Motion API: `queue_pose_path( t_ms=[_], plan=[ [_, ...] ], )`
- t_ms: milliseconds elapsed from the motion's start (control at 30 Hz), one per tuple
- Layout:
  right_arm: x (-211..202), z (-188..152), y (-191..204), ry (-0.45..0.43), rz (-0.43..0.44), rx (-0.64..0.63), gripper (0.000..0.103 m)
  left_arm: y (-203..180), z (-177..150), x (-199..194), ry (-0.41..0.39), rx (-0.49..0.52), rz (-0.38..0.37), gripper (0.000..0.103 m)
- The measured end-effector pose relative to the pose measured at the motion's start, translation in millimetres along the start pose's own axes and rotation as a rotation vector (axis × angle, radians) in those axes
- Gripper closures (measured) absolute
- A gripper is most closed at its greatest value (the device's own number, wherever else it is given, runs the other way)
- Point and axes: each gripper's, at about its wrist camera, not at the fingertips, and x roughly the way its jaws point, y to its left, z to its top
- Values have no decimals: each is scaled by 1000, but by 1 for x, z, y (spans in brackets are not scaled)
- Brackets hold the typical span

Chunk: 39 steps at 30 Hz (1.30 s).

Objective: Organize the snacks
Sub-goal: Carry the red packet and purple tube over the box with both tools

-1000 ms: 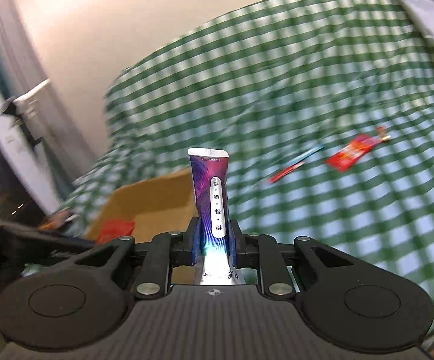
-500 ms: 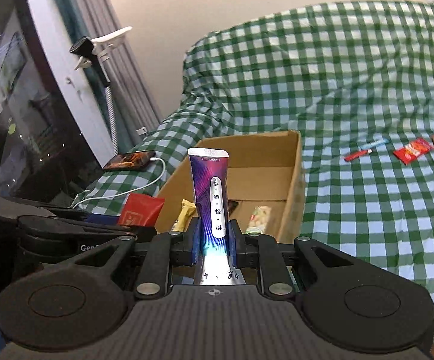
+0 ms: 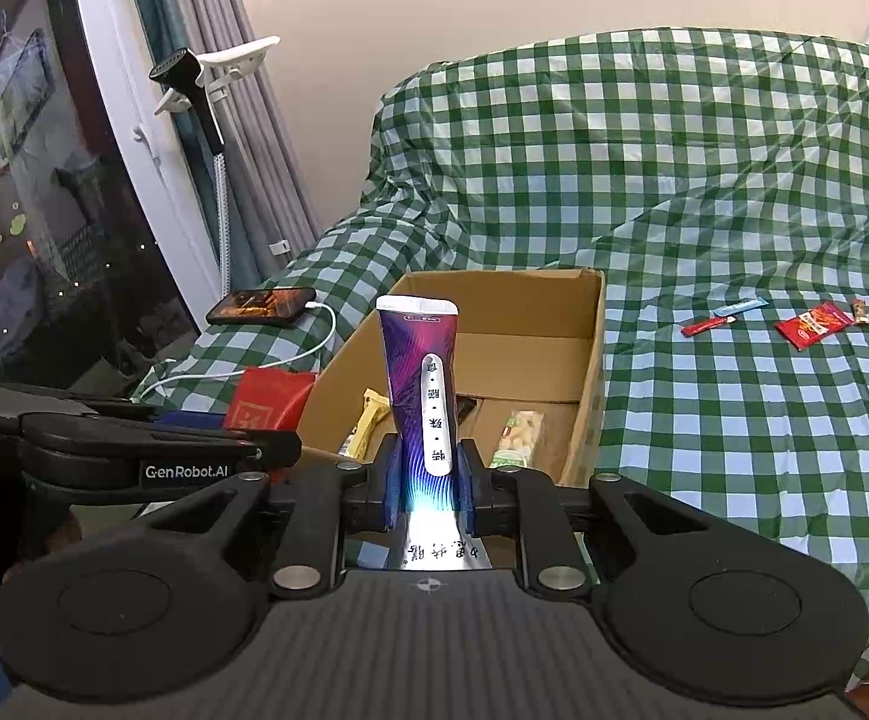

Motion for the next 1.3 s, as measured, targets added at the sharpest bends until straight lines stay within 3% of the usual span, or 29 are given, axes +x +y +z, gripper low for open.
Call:
queue_pose_path(
  t_ms=[700, 1300],
  plan=[
    [33, 12, -6, 73, -21, -34, 83, 24, 13, 28, 34, -53, 11, 57],
    [101, 46, -11, 134, -38, -18, 83, 51, 71, 93, 57, -97, -10, 57]
  ],
)
